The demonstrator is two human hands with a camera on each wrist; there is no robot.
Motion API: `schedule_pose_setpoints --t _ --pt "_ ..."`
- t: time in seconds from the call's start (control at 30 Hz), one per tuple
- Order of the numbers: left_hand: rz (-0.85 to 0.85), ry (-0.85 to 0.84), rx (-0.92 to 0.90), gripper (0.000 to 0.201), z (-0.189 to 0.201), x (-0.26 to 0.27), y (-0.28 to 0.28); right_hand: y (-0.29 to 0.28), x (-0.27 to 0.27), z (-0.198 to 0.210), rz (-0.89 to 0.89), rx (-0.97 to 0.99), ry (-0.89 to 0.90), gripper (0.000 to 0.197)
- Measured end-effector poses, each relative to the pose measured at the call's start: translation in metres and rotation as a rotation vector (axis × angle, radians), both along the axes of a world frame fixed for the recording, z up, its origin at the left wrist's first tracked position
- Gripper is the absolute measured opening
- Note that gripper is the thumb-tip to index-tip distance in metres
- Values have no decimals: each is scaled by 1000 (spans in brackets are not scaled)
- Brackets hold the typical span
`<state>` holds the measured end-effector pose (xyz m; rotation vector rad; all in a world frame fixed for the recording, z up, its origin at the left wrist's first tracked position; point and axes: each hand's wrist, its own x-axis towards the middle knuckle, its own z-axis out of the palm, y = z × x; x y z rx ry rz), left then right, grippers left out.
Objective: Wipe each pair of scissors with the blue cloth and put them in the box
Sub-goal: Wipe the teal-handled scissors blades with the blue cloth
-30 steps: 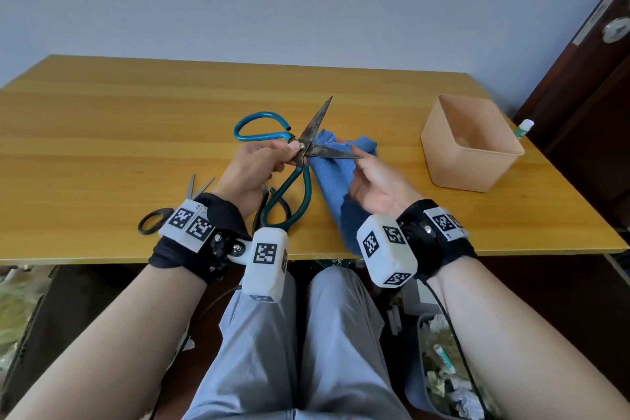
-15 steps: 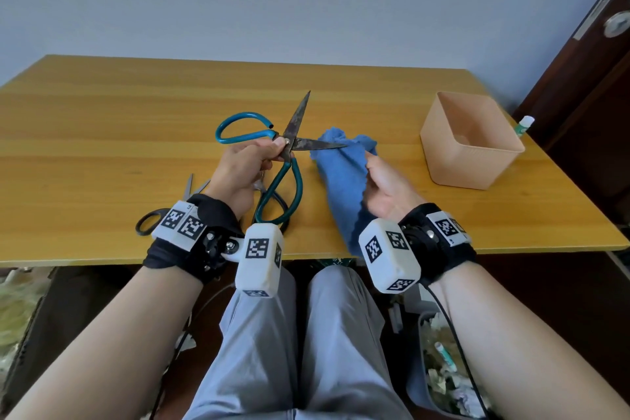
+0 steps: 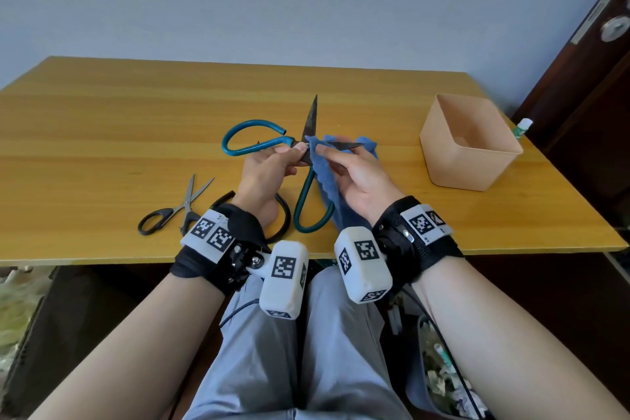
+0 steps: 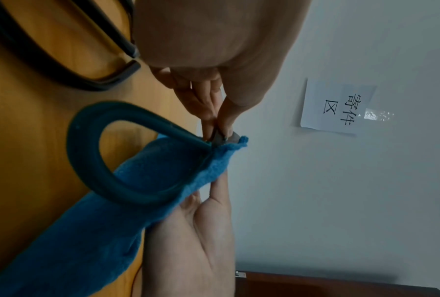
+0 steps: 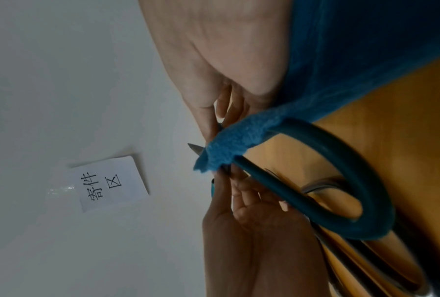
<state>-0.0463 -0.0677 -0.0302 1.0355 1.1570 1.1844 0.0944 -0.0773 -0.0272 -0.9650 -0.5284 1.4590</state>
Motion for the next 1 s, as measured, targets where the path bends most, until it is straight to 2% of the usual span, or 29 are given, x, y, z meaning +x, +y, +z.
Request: schedule_pose_setpoints --t 0.07,0.2,0.27,0.4,0.6,0.7,0.77,0.9,1.0 --pt "21 -18 -1 29 2 1 -1 1 0 -1 -26 -17 -37 34" --pt "51 -47 -1 31 2 2 -3 0 2 -1 -35 -11 -4 23" --pt "50 -35 6 31 3 4 -5 0 1 -3 -44 -22 -21 28" --pt "40 -24 4 30 3 5 -6 1 -2 -3 -94 -37 -47 52" --pt "67 -15 0 33 4 1 -4 3 -1 -8 -98 -17 25 49" --pt "57 -2 7 34 2 0 -6 3 0 -8 -109 -22 4 53" --pt "50 -5 6 32 1 -2 -7 3 0 -7 -115 -26 3 49" --pt "41 -17 21 33 1 -4 -10 -1 -2 -10 -101 -13 57 26" --pt "37 -4 46 37 0 -7 -13 -5 -6 -14 -131 -5 87 25"
